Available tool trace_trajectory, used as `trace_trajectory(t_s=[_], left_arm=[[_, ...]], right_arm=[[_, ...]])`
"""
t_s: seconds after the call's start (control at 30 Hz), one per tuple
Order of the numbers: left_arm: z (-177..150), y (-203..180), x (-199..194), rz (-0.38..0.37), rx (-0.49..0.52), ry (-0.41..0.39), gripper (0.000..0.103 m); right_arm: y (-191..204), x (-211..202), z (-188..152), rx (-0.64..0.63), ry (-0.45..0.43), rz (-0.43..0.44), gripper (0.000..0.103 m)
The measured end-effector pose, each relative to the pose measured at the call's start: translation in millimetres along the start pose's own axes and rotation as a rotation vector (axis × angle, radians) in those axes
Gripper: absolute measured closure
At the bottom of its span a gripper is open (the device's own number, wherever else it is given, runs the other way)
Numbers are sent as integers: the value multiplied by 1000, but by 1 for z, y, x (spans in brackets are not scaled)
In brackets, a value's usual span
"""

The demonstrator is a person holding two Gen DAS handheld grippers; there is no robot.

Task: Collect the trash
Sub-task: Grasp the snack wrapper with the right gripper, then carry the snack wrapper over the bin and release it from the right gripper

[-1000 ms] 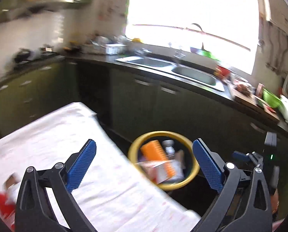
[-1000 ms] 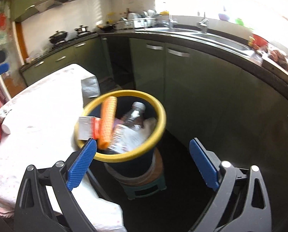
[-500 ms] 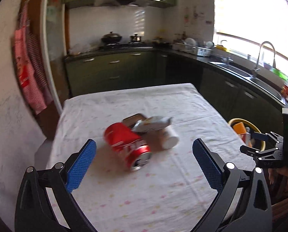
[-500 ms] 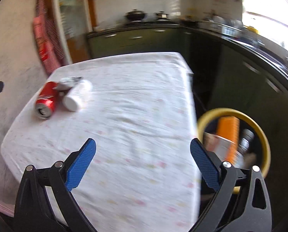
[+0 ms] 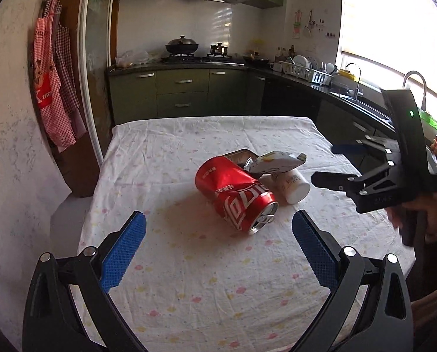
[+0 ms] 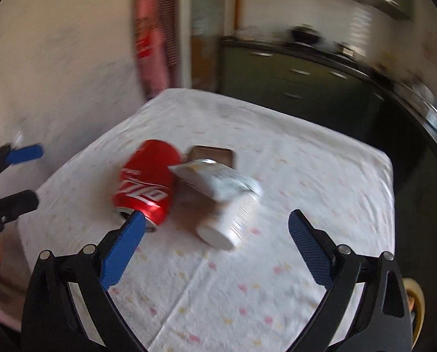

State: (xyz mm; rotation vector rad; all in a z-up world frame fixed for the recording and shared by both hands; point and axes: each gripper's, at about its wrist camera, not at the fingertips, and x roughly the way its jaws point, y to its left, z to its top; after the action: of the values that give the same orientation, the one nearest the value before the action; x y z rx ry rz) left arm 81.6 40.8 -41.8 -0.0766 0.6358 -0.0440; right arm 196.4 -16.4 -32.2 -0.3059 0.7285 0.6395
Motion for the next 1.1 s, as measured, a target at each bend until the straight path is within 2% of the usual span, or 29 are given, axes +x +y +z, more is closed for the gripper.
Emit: trace_trajectory(t_s=[0.07,0.1,0.2,0.3,0.37,0.5,0.6,0.7,0.87,0.97,1.1], left_arm=[[-3,8,0,-8,-20,4,5],[-3,11,1,-12,-32,6,5],[-4,19,1,-7,-56,7,5],[-4,25,7,-5,-80,13,5],[-3,26,9,-8,-83,19,5],[-2,26,16,-5,-74,30,5],[-3,28,22,-8,-81,44,5],[-4,30,27,-14,-90,54,5],[-3,33,31,-13,-96,62,5],[-4,34,32,-14,-99,63,5],[-5,34,32,-14,-100,62,5]], right_arm=[[4,12,17,-143,38,35,10],[4,20,25,-215,73,21,10],[2,39,41,-329,186,46,16],[-6,58,49,-364,297,91,22],[-7,68,50,-383,346,104,29],[-12,88,56,-372,409,162,30],[-15,101,59,-365,451,170,30],[-16,109,59,-350,481,201,33],[-13,106,60,-356,460,208,61],[-11,104,60,-364,449,195,66],[-11,93,61,-332,414,213,66]])
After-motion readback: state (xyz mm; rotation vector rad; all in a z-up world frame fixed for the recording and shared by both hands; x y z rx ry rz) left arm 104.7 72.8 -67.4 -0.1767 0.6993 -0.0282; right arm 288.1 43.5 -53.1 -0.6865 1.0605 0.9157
